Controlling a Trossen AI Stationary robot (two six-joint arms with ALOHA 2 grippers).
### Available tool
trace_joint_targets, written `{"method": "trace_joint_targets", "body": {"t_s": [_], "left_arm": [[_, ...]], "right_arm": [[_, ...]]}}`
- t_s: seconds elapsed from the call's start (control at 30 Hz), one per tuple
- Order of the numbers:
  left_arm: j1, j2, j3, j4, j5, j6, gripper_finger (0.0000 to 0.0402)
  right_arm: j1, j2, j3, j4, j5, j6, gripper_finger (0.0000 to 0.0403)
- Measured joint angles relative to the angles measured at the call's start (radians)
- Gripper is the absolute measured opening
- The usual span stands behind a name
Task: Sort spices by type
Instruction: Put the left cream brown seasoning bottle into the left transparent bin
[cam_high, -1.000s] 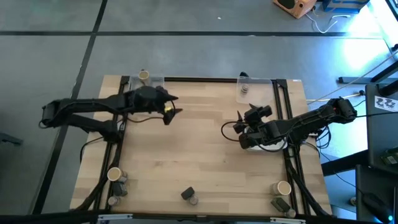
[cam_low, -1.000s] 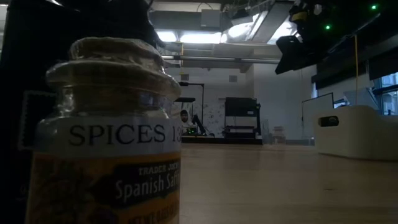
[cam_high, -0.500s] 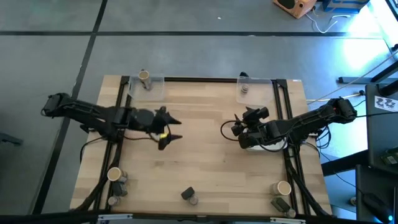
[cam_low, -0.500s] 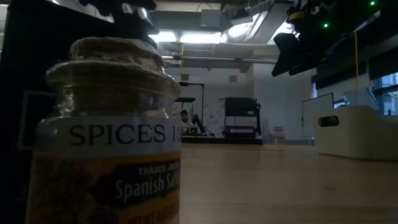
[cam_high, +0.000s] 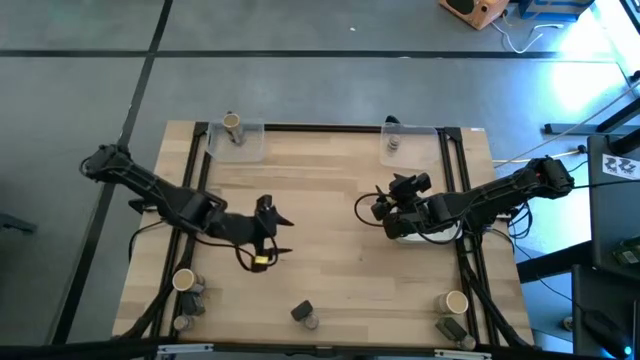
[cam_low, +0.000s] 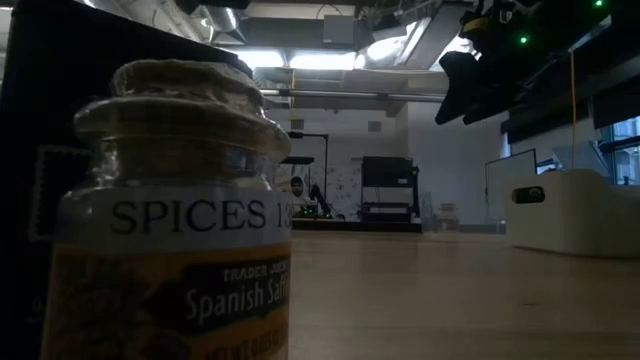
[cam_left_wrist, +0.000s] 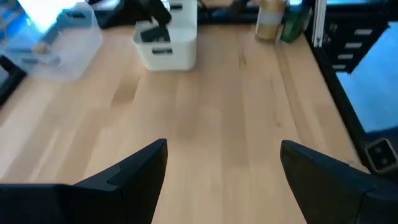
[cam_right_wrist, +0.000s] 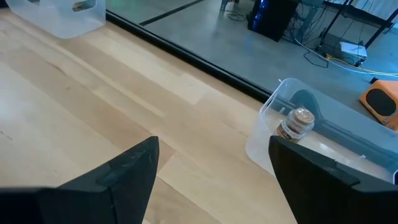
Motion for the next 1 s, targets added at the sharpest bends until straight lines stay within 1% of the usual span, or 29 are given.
{"method": "trace_joint_targets", "body": {"t_s": [0.1,0.2,0.4,0.57,0.7,0.8,0.93,1.0], "left_arm": [[-0.016,0.027,0.062,-0.120,-0.001,-0.050,0.0294],[-0.024,0.025,0.078,-0.182,-0.001,-0.077,0.0294],[-0.023,0.024,0.078,-0.189,-0.001,-0.088,0.0294],[-0.015,0.026,0.078,-0.168,-0.001,-0.056,0.0299],[-0.016,0.026,0.078,-0.237,-0.001,-0.095,0.0325],[-0.024,0.026,0.078,-0.330,0.011,-0.171,0.0352],[-0.036,0.026,0.078,-0.474,0.089,-0.308,0.0386],[-0.044,0.026,0.078,-0.545,0.134,-0.393,0.0396]], "right_arm": [[0.000,0.000,0.000,0.000,0.000,-0.002,0.0303],[-0.001,0.000,0.000,-0.002,0.001,-0.002,0.0303],[-0.001,0.000,0.000,-0.003,0.002,-0.003,0.0303],[-0.001,0.000,0.000,-0.003,0.002,-0.003,0.0303],[-0.001,0.000,0.000,-0.004,0.002,-0.003,0.0303],[0.000,0.000,0.000,-0.005,0.003,-0.003,0.0303],[0.000,0.000,0.000,-0.005,0.003,-0.003,0.0303],[0.000,0.000,0.000,-0.005,0.003,-0.003,0.0303]]}}
